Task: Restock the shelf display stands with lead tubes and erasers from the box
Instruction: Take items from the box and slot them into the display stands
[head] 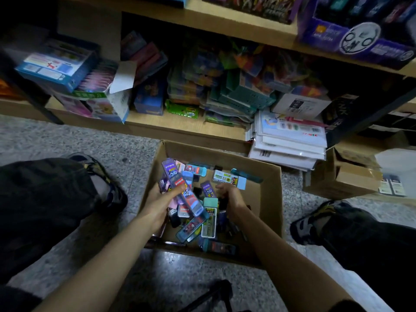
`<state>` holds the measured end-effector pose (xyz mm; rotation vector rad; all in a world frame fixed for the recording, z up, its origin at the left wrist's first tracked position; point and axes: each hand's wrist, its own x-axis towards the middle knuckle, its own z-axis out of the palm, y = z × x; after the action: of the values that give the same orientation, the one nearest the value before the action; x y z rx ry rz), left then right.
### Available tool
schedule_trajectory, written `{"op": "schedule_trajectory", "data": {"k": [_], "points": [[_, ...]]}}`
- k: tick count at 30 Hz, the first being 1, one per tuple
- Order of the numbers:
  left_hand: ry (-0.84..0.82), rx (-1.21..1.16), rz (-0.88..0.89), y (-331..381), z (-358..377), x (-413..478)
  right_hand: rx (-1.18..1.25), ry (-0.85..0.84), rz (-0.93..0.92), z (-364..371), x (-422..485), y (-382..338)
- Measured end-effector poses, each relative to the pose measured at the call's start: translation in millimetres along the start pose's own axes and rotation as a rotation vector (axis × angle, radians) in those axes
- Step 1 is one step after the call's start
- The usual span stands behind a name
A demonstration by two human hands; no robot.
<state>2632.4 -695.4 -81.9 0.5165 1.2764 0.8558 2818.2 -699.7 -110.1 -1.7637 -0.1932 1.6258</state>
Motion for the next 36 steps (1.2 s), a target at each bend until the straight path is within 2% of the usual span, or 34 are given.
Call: {"op": "schedule_trajectory", "data": {"k": [8,10,14,15,18,25,30,33,36], "points": [[-0.001,-0.023,-0.05,-6.5,-6.2,15.3,-0.029,-0.091,-0.013,-6.6,34.4,3.9],[-0.007,-0.037,-0.056,-7.8,-6.1,17.9,-0.174,-0.004,-0.051,-18.4,41.9,5.0],[-0.01,-0.028,-0.077,-12.3,-7.3,19.8,-0.699,0.064,-0.166,-39.3,45.7,31.1],[-0.009,-0.02,-0.085,-13.4,-7.5,19.5,-0.742,0.108,-0.169,-40.1,43.0,38.5],[-0.016,-0.013,-0.103,-17.2,-8.6,19.4,-0.686,0.167,-0.16,-35.1,40.3,47.9],[-0.024,-0.034,-0.105,-17.1,-10.2,16.1,-0.809,0.222,-0.198,-36.6,39.8,33.3],[-0.052,-0.034,-0.049,-7.5,-5.8,5.8,-0.772,0.265,-0.176,-42.6,23.2,39.9],[-0.11,-0.056,0.002,3.5,2.4,-4.8,-0.648,0.116,-0.255,-32.6,-3.5,27.3],[-0.152,-0.03,0.033,17.2,16.7,-17.5,-0.268,-0.16,-0.289,-17.0,-38.6,-1.7]]}}
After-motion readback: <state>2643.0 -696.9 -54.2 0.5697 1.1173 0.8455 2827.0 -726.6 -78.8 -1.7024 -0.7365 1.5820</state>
